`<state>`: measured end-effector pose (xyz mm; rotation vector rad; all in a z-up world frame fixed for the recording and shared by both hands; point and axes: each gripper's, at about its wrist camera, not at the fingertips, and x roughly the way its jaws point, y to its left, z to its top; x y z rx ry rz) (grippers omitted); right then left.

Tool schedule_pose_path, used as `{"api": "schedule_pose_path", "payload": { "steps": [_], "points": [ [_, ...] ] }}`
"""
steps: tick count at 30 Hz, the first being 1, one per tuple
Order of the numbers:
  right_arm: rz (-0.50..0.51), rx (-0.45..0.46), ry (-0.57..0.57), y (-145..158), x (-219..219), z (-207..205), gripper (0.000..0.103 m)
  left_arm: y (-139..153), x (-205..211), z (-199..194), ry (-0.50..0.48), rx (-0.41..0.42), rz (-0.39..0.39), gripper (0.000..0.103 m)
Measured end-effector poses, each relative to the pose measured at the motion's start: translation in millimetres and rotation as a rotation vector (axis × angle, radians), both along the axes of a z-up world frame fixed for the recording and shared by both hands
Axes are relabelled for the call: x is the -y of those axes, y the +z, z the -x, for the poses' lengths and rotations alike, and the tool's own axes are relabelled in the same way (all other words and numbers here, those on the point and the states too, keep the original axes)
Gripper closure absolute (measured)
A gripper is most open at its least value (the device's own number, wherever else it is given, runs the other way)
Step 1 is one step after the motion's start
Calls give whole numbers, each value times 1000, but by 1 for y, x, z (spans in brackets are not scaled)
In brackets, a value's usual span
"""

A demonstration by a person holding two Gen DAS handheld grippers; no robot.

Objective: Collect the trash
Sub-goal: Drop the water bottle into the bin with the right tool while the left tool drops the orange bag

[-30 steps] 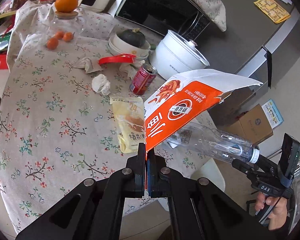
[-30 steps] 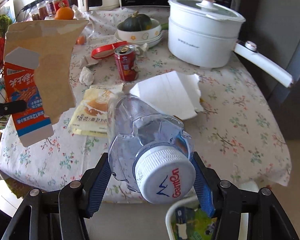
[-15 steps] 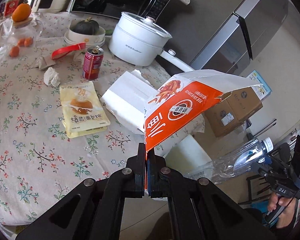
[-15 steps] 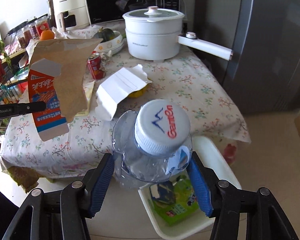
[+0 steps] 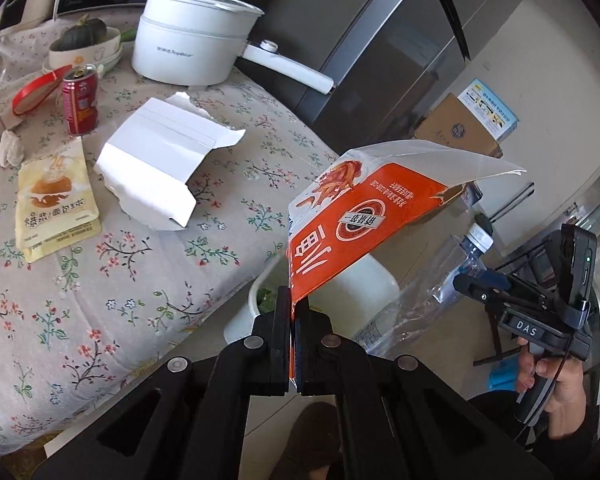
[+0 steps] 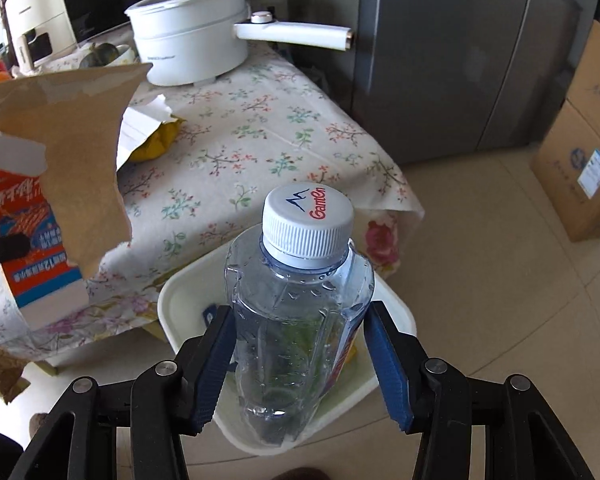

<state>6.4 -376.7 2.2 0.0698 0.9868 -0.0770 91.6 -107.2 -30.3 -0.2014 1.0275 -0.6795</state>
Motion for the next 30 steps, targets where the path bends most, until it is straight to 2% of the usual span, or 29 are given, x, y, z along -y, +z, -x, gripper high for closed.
{"api": "schedule_pose_path", "payload": {
  "steps": [9,13,16,25,26,28,30],
  "points": [
    [-39,59,-121,-20,31,-5,46,-41,61,-15,-67,-94,-29,103],
    [-64,33,-143,-38,42,-7,46,-59,78,-23,-79,-141,-37,102],
    [-68,35,-150,-39,49,-8,45,-70,87,-29,-81,-161,-44,102],
    [-71,31,-147,-42,56,-10,45,-78,104,-34,-114,-156,-94,99],
    [-69,31,-146,-42,56,-10,45,-77,104,-34,-119,-147,-109,97],
    [-69,29,-148,-42,56,-9,45,-73,102,-31,-124,-115,-147,85],
    [-73,26,-151,-42,57,-9,45,-65,97,-28,-122,-69,-179,53]
  ]
}}
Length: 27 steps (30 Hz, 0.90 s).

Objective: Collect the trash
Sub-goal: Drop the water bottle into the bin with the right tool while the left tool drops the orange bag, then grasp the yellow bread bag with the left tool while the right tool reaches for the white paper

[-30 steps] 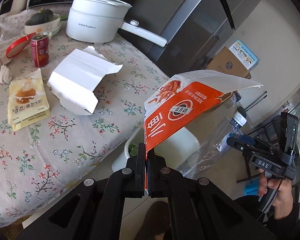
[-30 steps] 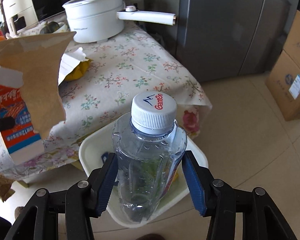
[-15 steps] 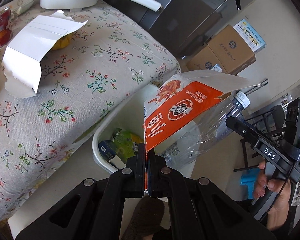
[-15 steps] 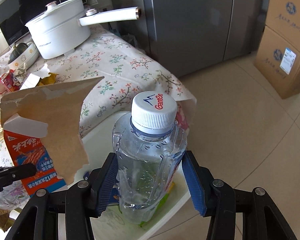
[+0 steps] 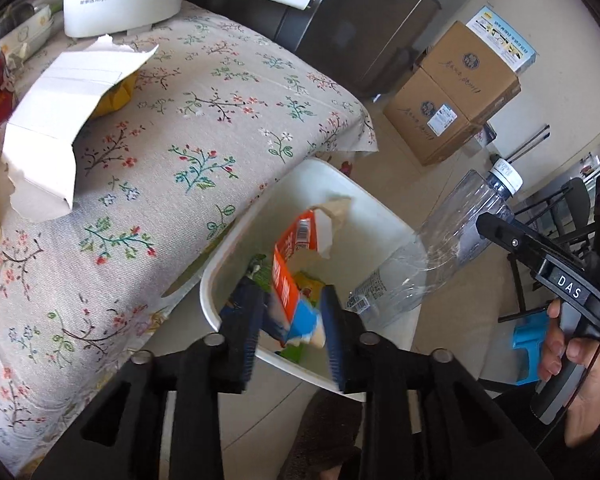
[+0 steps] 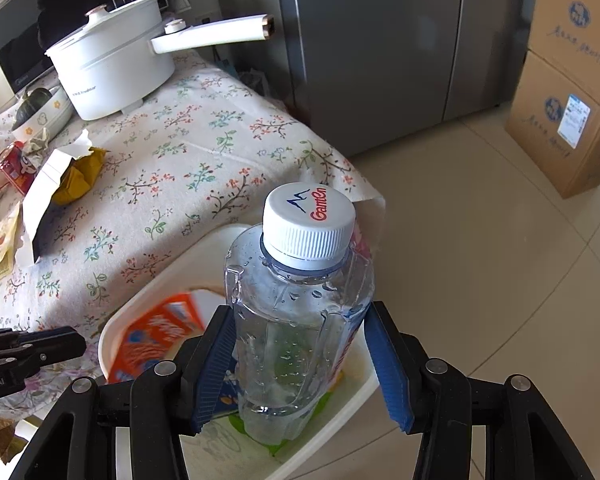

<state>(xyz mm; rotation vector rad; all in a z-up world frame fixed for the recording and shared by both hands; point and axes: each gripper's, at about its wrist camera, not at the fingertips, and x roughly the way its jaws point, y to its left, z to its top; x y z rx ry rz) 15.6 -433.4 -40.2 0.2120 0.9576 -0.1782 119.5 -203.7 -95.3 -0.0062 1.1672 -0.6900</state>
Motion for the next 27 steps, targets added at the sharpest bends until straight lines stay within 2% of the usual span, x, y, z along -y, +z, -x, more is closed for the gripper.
{"api": "schedule_pose_path", "payload": {
  "steps": [2,6,9,12,14,18,23,27],
  "points": [
    [-2,-4,1,0,-1,-1,45,10,-9,4,6,53,-25,39],
    [-3,-12,10,-2,-6,-6,44,27,-34,8,29,139,-90,31],
    [-39,-24,14,-4,-9,-10,43,37,-55,8,73,180,-106,23],
    [-98,-32,14,-5,-12,-17,35,43,-75,5,104,204,-124,21],
    [-98,-21,11,-1,-17,-20,28,45,-90,2,136,207,-141,21],
    [-109,-4,24,5,-32,-30,26,50,-120,-6,206,199,-135,20],
    [-120,0,65,13,-62,-42,25,56,-156,-10,275,209,-166,19],
    [-77,2,124,22,-90,-53,24,61,-181,-17,328,211,-182,19]
  ]
}}
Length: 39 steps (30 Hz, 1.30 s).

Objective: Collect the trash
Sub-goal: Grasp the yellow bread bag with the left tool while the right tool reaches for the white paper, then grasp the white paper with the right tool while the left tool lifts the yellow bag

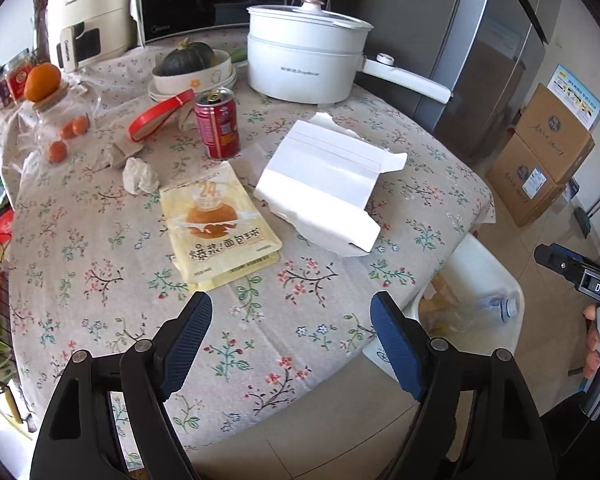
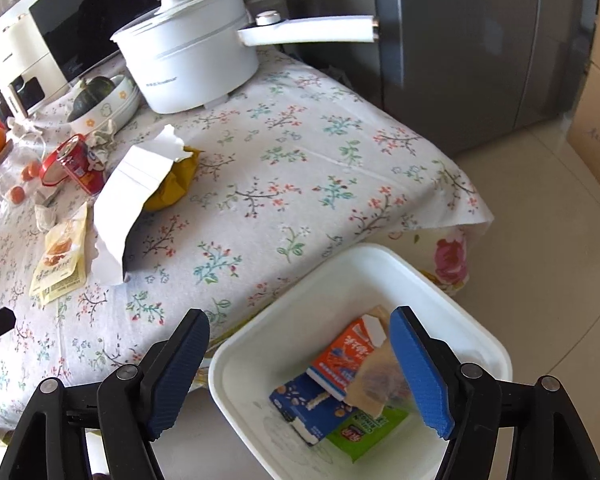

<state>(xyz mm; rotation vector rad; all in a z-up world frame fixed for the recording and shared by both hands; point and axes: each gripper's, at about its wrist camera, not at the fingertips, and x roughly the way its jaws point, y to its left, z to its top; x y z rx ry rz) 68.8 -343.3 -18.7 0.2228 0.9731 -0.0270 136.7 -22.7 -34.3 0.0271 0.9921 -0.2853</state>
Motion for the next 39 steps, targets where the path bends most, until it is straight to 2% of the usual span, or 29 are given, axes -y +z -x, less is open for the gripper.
{"api": "schedule_pose_path", "payload": {
  "steps": [11,15,17,19,22,27,28,30,31,32,34,36,37,38,39],
  "points": [
    [42,47,141,24,-64,-53,19,6,-54,-34,119,-5,-24,19],
    [52,62,183,4,-81,-65,16,-14,-66,-48,129,-32,-8,19],
    [74,-2,204,-15,-89,-75,16,-26,-66,-58,116,-77,2,19],
    [93,-57,236,-28,-100,-86,16,-36,-66,-68,117,-100,23,19],
    [99,-60,276,-34,-111,-98,16,-47,-67,-86,125,-130,56,19],
    [82,-65,293,-42,-121,-121,16,-69,-82,-112,209,-211,185,21],
    [75,-66,291,-45,-121,-124,16,-74,-84,-115,225,-230,216,24],
    [60,-68,285,-49,-122,-131,16,-82,-87,-122,250,-270,273,42],
    [50,-69,280,-50,-122,-135,16,-86,-87,-123,260,-288,297,48],
    [38,-70,274,-52,-122,-138,16,-86,-87,-123,274,-279,299,54],
    [6,-77,258,-56,-122,-143,16,-88,-84,-125,266,-291,303,74],
    [-28,-83,235,-59,-121,-147,16,-87,-80,-123,266,-287,298,81],
    [-45,-86,223,-60,-120,-149,16,-87,-77,-122,258,-283,287,93],
    [-61,-87,215,-61,-120,-150,16,-86,-75,-122,252,-279,282,102],
    [-76,-85,210,-61,-120,-151,16,-83,-74,-121,250,-271,282,103]
  ]
}}
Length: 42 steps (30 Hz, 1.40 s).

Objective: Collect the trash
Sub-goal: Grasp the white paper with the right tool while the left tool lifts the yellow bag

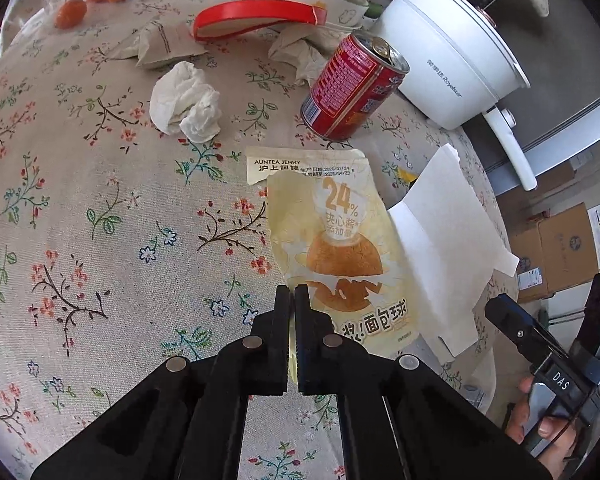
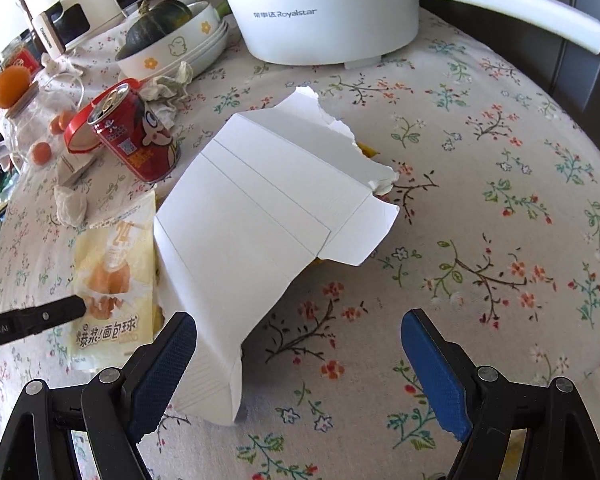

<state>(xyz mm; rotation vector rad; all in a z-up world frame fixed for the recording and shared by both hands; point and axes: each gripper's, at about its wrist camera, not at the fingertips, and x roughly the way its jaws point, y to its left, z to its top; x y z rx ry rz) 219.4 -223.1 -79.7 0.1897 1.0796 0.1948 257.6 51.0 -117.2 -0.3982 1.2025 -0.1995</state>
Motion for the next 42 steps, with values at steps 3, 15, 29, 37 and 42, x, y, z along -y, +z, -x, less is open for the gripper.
{"api": "schedule_pose_path", "payload": {
  "steps": [3,15,29,37,42],
  "points": [
    [-32,4,-9,0,-2,-2,16,17,4,6,-13,56,-21,103],
    [-207,-48,-24,-17,-17,-16,42,67,-24,41,-3,216,-91,103],
    [-326,64,2,32,-13,10,101,84,-39,72,10,262,-48,103],
    [-277,78,10,51,2,41,101,96,-23,89,-36,291,-24,103],
    [-260,79,-8,62,21,65,101,104,-9,100,-72,299,7,103]
  ]
}}
